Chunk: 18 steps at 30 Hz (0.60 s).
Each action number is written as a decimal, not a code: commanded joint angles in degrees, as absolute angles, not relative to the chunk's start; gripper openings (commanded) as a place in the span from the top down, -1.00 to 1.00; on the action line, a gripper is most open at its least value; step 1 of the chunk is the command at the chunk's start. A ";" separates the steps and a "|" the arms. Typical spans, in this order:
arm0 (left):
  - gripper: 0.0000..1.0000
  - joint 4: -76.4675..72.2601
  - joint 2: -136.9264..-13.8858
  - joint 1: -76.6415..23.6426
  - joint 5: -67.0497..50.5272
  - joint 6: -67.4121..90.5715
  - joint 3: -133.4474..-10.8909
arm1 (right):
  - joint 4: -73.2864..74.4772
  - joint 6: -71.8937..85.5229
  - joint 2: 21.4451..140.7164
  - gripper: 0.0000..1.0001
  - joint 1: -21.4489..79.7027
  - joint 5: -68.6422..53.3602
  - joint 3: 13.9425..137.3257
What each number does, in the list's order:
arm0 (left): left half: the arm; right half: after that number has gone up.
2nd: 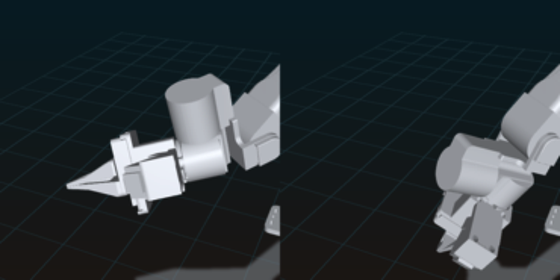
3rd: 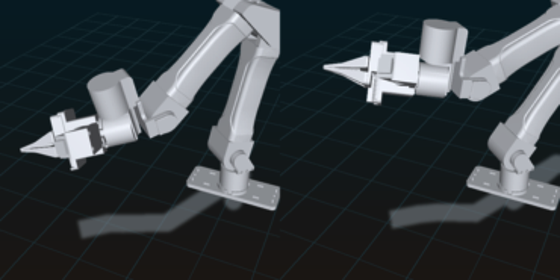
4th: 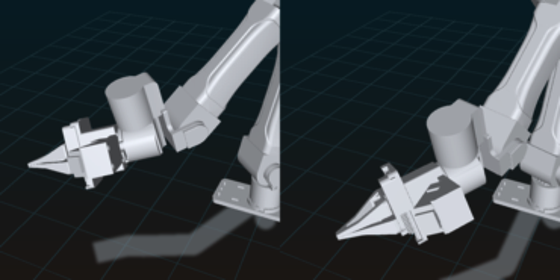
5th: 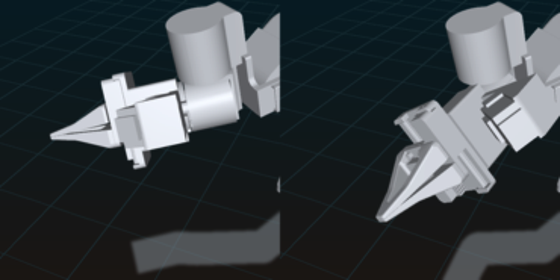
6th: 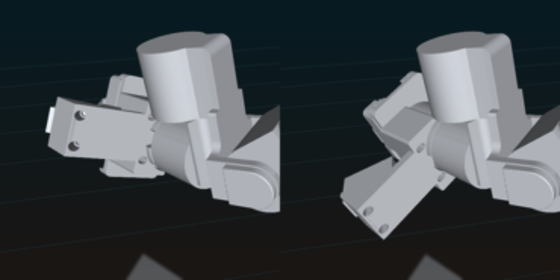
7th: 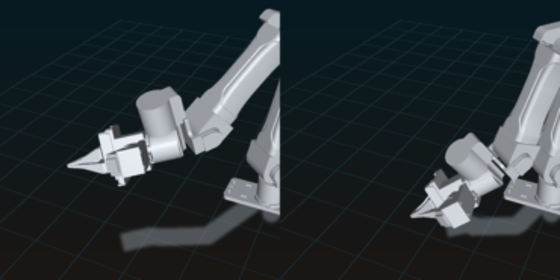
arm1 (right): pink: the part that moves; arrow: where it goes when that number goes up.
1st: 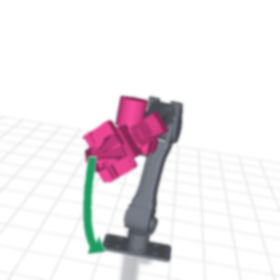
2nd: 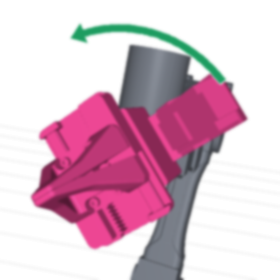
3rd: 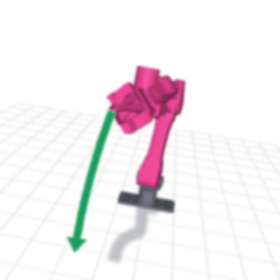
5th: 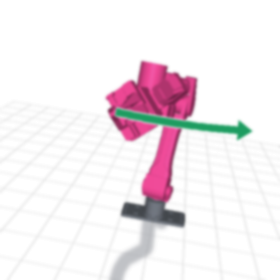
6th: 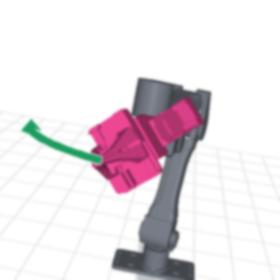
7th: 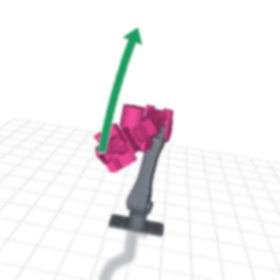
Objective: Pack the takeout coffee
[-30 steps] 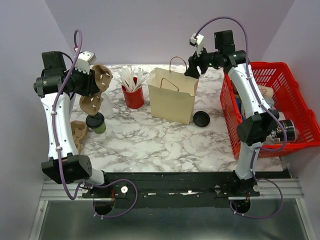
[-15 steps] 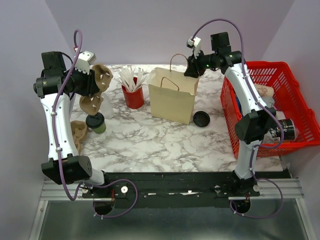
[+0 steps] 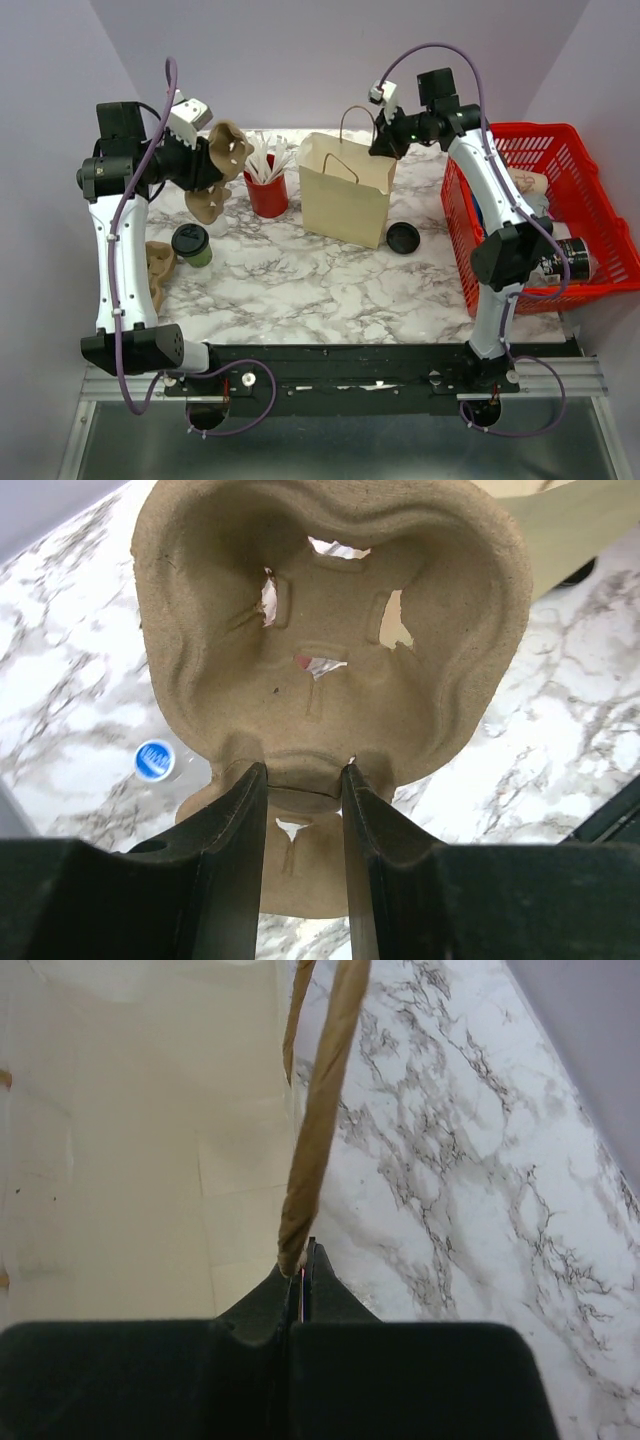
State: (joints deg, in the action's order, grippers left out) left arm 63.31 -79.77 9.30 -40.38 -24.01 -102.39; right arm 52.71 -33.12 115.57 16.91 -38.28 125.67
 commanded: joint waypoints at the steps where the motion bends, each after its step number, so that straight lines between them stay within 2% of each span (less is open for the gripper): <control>1: 1.00 59.34 -77.44 7.65 -49.73 -22.68 -104.24 | 52.74 -36.65 108.12 0.99 19.51 -37.79 121.57; 5: 1.00 53.19 -74.11 6.42 -55.45 -19.00 -101.96 | 48.79 -37.97 100.39 0.99 23.28 -36.04 110.85; 8: 1.00 40.13 -68.94 5.63 -60.11 -8.39 -95.65 | 45.45 -38.58 94.85 0.99 26.35 -33.76 102.95; 12: 1.00 4.59 -60.75 2.91 -60.38 11.30 -81.24 | 45.53 -37.36 92.11 0.99 28.30 -34.01 99.23; 18: 1.00 -0.97 -58.10 -5.09 -59.94 11.35 -76.47 | 46.23 -35.60 89.74 0.99 30.23 -34.01 97.38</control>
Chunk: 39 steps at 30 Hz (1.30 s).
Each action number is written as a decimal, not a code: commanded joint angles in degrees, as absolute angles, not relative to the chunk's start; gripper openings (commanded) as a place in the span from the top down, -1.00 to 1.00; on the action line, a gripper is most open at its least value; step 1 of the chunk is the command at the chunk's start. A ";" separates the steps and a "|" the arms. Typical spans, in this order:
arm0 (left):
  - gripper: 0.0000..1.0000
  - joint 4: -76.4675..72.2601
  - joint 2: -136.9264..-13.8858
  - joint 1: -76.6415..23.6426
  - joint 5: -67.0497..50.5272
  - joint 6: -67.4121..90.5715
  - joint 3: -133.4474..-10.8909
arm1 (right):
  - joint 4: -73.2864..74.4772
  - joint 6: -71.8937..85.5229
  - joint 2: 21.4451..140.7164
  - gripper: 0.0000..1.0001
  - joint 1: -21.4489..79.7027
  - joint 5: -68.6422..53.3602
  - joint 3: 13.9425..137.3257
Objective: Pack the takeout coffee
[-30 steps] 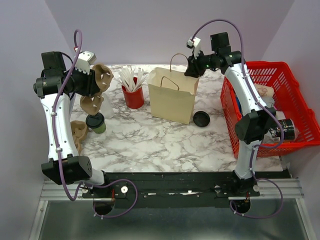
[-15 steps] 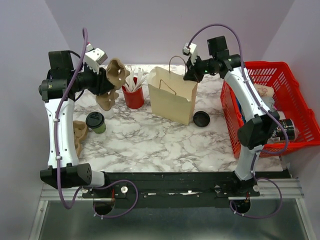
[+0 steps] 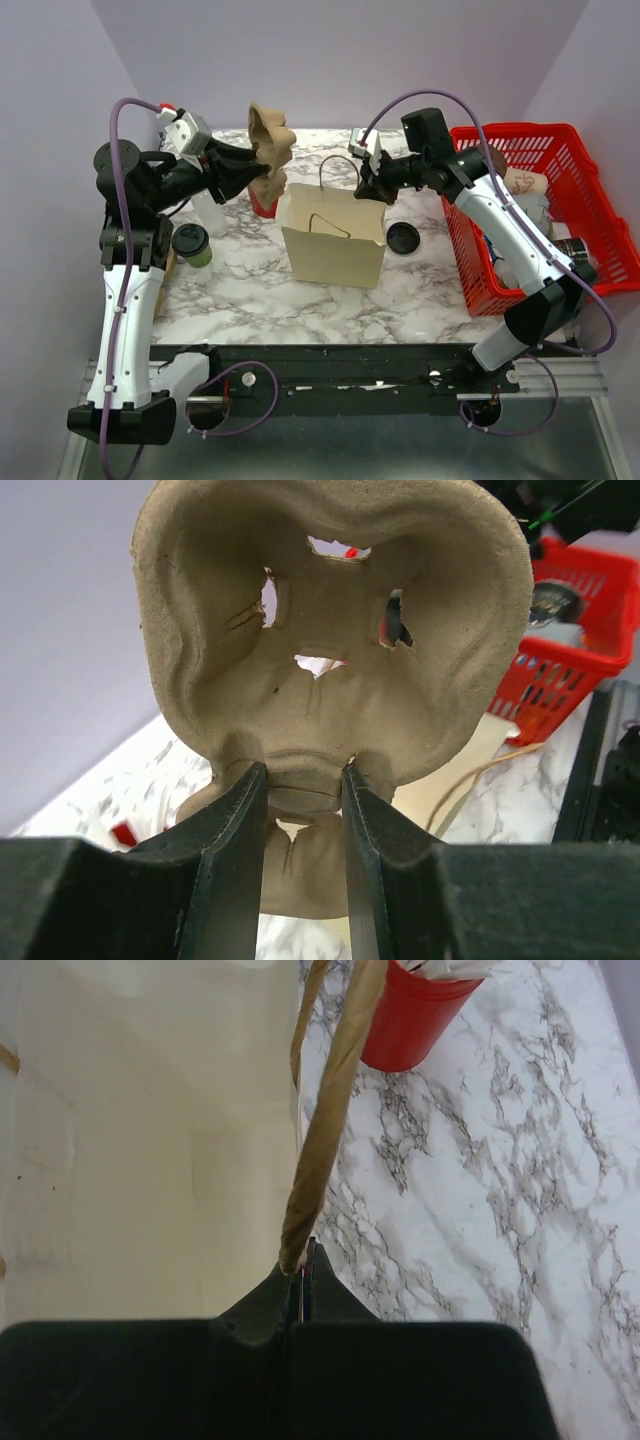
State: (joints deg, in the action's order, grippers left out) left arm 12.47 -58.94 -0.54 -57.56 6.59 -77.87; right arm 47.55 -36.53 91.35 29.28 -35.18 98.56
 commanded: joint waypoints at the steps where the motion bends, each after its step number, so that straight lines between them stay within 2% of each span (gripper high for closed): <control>1: 1.00 -0.71 -58.01 -6.05 -59.85 10.21 -76.12 | 46.23 -35.51 89.56 0.99 30.32 -33.75 97.30; 6: 1.00 1.84 -59.59 -12.29 -59.77 7.56 -76.20 | 45.71 -34.63 88.77 0.99 30.67 -34.01 96.51; 17: 1.00 10.28 -62.84 -21.79 -57.04 -8.43 -75.06 | 45.09 -32.08 85.78 0.99 30.67 -36.56 94.31; 29: 1.00 28.91 -65.56 -23.55 -53.70 -34.43 -76.73 | 45.00 -32.61 86.13 0.99 30.67 -37.62 96.33; 39: 1.00 44.97 -71.45 -26.19 -49.67 -47.08 -82.26 | 45.26 -33.40 85.43 0.99 30.76 -38.23 96.24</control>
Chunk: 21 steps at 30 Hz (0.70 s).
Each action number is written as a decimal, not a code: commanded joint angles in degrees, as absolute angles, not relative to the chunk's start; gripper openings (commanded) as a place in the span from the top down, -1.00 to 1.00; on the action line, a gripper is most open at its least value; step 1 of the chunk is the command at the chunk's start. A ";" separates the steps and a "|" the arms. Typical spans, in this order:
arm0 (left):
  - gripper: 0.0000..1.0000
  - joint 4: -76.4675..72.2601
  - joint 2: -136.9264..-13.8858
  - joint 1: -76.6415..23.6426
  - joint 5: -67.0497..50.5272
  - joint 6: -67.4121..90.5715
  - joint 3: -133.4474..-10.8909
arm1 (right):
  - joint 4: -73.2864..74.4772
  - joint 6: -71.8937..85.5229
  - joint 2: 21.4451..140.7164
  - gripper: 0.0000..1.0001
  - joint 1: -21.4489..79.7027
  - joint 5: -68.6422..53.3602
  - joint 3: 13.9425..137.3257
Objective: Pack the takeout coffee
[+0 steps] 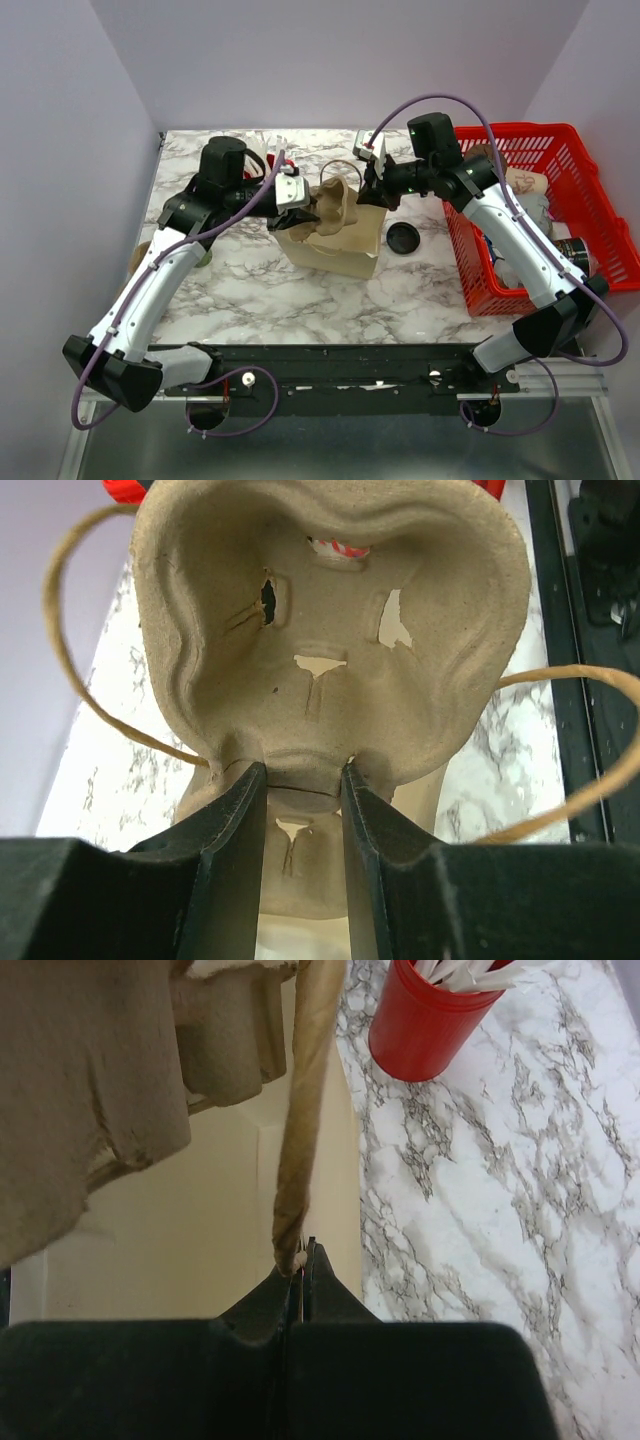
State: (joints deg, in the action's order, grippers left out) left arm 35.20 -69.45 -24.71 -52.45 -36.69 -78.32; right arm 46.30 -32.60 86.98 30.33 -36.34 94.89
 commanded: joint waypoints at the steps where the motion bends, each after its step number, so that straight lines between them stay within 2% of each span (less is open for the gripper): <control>1: 1.00 46.13 -71.98 -26.71 -48.88 -47.98 -83.57 | 45.35 -34.09 85.34 0.99 30.85 -37.97 96.33; 13: 1.00 53.35 -75.85 -34.71 -34.99 -57.83 -86.75 | 45.62 -39.19 83.94 0.99 36.21 -31.47 95.36; 21: 1.00 57.74 -75.85 -36.30 -31.38 -61.35 -88.07 | 46.41 -40.52 82.71 0.99 37.00 -30.41 93.69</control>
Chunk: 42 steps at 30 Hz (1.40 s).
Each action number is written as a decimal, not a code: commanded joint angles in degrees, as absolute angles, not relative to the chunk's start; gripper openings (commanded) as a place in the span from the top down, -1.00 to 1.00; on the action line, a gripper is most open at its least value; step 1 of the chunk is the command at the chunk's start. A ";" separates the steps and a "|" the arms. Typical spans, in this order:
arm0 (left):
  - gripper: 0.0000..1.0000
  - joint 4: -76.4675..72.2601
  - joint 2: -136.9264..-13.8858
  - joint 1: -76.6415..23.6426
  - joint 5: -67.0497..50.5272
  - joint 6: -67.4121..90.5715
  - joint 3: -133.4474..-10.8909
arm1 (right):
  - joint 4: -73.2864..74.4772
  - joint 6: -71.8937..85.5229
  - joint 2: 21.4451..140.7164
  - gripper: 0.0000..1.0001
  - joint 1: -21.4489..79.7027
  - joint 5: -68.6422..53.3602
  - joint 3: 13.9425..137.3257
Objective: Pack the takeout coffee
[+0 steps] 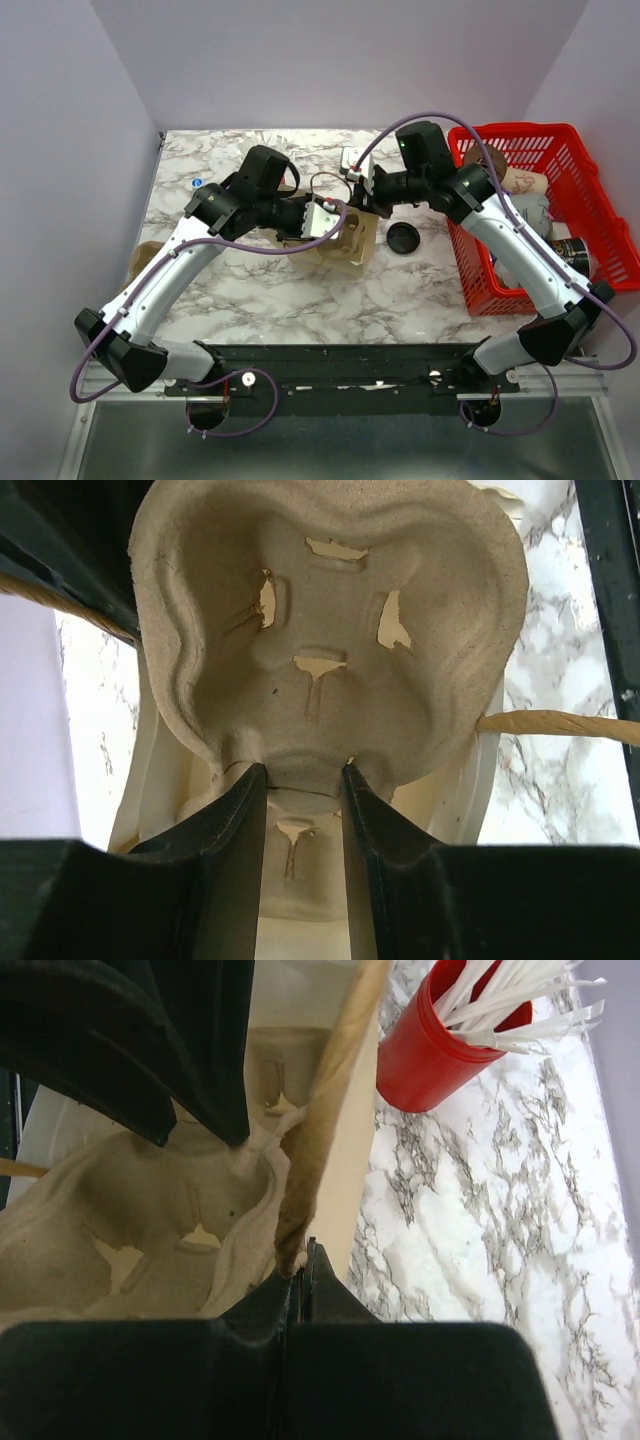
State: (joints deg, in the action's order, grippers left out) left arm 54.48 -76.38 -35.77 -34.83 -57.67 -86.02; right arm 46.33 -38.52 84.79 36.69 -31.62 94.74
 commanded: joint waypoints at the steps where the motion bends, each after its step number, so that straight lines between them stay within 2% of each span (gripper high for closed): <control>1: 1.00 58.18 -75.94 -36.21 -31.20 -61.43 -88.24 | 46.67 -40.78 82.79 0.99 37.00 -30.24 93.69; 17: 1.00 61.09 -77.61 -44.73 -18.37 -63.55 -90.88 | 47.20 -34.63 83.32 0.99 37.00 -33.66 92.29; 25: 1.00 57.22 -78.40 -45.00 -18.72 -58.54 -90.44 | 47.20 -33.84 83.58 0.99 37.09 -33.84 91.32; 34: 1.00 50.46 -73.30 -43.16 -23.90 -55.28 -83.24 | 47.11 -33.93 83.85 0.99 36.91 -32.87 90.79; 42: 1.00 51.14 -75.31 -43.07 -20.13 -57.13 -80.68 | 46.85 -33.92 83.67 0.99 36.91 -33.13 91.32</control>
State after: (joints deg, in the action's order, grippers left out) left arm 51.09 -74.06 -43.24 -21.23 -56.12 -80.60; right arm 46.57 -34.41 84.29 36.71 -31.90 91.44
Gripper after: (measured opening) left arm 0.390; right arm 0.013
